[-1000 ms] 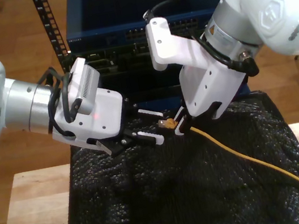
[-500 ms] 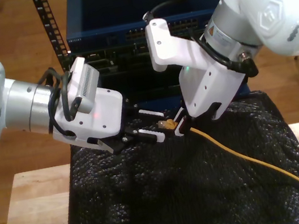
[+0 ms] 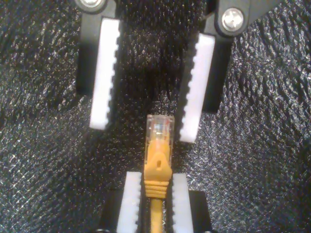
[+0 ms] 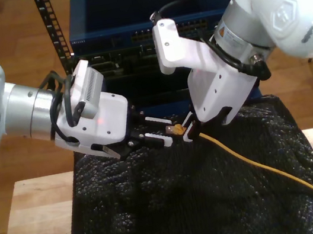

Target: Grab the cable and plug it in

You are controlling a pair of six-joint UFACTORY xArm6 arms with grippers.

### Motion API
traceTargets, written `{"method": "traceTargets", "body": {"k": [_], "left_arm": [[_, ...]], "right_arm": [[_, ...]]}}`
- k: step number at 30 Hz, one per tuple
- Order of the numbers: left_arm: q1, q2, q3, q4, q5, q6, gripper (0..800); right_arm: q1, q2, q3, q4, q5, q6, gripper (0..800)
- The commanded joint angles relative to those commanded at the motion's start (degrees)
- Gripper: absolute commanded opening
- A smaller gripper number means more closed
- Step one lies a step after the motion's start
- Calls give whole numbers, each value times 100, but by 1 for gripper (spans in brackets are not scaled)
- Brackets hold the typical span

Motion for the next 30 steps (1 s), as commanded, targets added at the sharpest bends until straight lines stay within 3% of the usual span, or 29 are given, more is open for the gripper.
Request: {"method": "traceTargets", "body": {"k": [5, 30], "left_arm": [[0, -9, 9, -141, 0, 0, 247], [132, 0, 9, -167, -97, 44, 247]], "right_arm": [[-9, 9, 18, 334, 26, -26, 4], [-26, 0, 35, 316, 44, -35, 4]]}}
